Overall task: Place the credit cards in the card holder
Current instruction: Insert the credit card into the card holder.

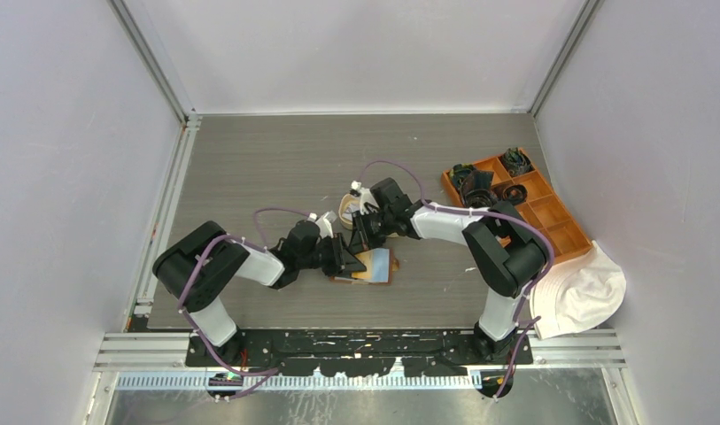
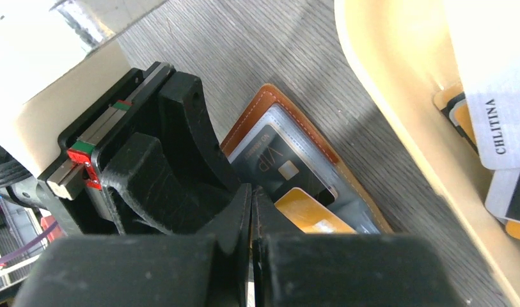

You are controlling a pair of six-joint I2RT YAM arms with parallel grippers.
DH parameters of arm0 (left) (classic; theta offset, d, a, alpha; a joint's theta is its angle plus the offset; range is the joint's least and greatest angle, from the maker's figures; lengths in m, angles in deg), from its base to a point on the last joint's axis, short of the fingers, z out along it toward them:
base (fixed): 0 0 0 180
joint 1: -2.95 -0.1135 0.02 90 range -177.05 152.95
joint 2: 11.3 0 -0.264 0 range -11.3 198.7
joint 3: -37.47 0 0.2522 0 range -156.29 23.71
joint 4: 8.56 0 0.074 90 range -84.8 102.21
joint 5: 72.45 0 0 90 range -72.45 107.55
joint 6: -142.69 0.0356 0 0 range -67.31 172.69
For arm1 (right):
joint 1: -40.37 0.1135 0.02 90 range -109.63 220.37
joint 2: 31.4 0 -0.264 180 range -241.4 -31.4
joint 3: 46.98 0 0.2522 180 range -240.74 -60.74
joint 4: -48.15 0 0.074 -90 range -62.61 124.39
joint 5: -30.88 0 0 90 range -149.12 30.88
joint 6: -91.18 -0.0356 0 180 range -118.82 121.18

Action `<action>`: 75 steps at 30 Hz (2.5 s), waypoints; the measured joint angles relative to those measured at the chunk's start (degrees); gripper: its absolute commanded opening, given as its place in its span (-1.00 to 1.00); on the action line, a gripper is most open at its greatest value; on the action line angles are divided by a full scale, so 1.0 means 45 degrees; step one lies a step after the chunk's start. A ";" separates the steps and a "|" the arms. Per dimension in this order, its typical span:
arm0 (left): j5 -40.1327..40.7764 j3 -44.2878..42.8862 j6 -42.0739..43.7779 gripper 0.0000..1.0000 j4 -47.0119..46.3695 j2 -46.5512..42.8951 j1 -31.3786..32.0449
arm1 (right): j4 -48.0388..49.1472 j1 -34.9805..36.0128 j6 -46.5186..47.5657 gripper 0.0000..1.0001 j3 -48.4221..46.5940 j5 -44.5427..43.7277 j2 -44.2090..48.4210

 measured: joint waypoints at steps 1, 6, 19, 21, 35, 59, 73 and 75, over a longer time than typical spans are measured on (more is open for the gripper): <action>0.0015 0.0000 0.0000 -0.54 -0.0005 0.0000 0.0010 | -0.0199 0.0000 0.0160 -0.98 -0.0087 0.0005 -0.0005; 0.0049 0.0000 0.0005 -0.53 0.0010 -0.0005 0.0010 | -0.1078 0.0000 0.1093 -0.98 -0.0461 0.0024 -0.0005; 0.0219 0.0000 0.0063 -0.53 0.0379 -0.0233 0.0010 | -0.3104 0.0000 0.3283 -0.98 -0.1039 -0.0175 -0.0015; 0.0262 0.0000 0.0078 -0.53 0.0495 -0.0301 0.0010 | -0.3308 0.0000 0.3492 -0.99 -0.1054 -0.0257 -0.0029; 0.0335 0.0000 0.0350 -0.53 0.0801 -0.0515 0.0010 | -0.1175 -0.0379 0.1977 -0.92 -0.0180 0.0899 0.0588; 0.0306 0.0005 0.0355 -0.53 0.0661 -0.0500 0.0121 | 0.0282 -0.0083 -0.0636 -0.98 -0.0010 0.0515 -0.0248; 0.0393 0.0005 0.0437 -0.53 0.0748 -0.0573 0.0131 | -0.1569 -0.0083 0.1083 -0.98 -0.0500 0.0204 -0.0257; 0.0437 0.0005 0.0486 -0.53 0.0821 -0.0646 0.0131 | -0.1797 -0.0083 0.1282 -0.98 -0.0559 0.0160 -0.0257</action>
